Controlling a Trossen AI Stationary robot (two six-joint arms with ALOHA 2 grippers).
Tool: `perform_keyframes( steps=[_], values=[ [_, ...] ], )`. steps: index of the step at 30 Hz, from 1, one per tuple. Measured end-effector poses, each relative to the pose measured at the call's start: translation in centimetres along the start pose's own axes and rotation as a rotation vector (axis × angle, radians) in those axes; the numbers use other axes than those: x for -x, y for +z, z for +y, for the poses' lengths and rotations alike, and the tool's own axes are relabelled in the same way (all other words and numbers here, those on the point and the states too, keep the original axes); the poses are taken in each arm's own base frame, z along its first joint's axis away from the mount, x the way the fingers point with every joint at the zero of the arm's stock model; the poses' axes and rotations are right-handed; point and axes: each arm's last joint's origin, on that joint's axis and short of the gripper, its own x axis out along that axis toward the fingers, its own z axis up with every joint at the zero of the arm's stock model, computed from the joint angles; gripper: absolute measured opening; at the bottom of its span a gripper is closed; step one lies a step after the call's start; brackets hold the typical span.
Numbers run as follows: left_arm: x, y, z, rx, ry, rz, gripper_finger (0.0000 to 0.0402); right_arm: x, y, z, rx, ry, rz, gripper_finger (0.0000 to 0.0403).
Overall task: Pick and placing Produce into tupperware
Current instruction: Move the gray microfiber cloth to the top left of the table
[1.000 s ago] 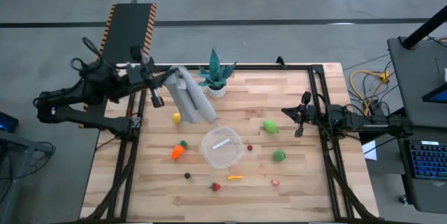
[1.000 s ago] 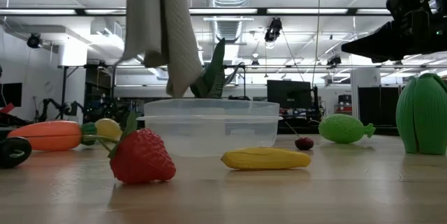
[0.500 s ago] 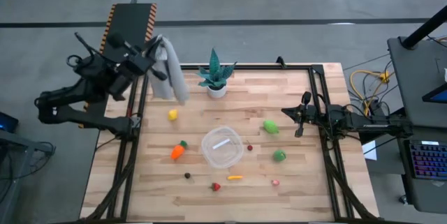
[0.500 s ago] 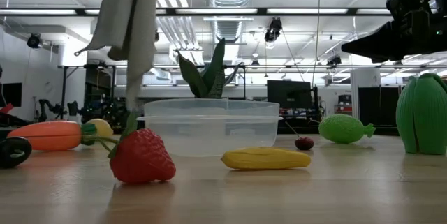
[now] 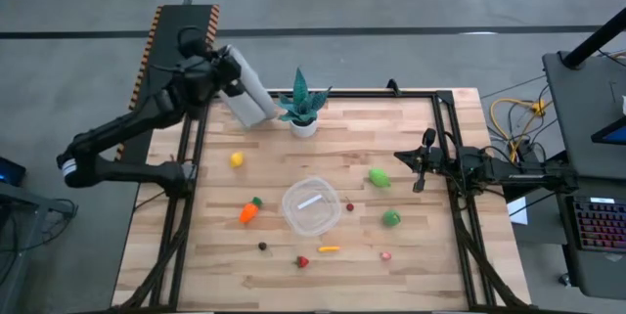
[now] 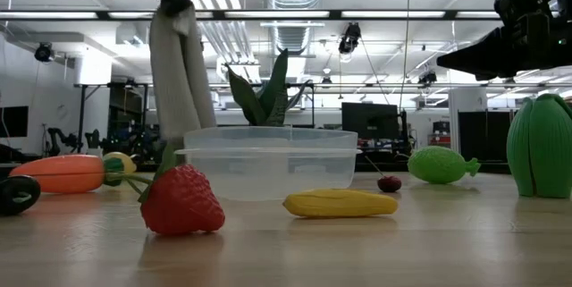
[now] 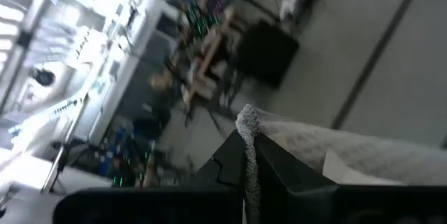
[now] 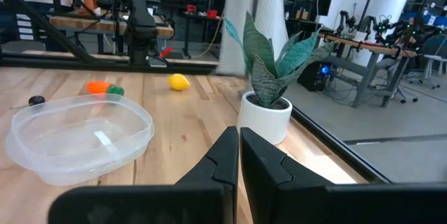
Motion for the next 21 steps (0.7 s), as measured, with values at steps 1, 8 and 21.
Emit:
perform_keyframes(
  steps=[1, 8, 21],
  values=[
    [-0.5, -0.4, -0.6, -0.009, -0.007, 0.026, 0.0000, 0.0, 0.0, 0.0, 0.000, 0.000, 0.000, 0.0009],
    [-2.8, -3.2, -4.6, -0.083, -0.055, 0.157, 0.0000, 0.0, 0.0, 0.0, 0.000, 0.000, 0.000, 0.0009],
    [-6.2, -8.0, -11.7, -0.170, -0.157, 0.347, 0.0000, 0.0, 0.0, 0.0, 0.000, 0.001, 0.001, 0.0009]
  ],
)
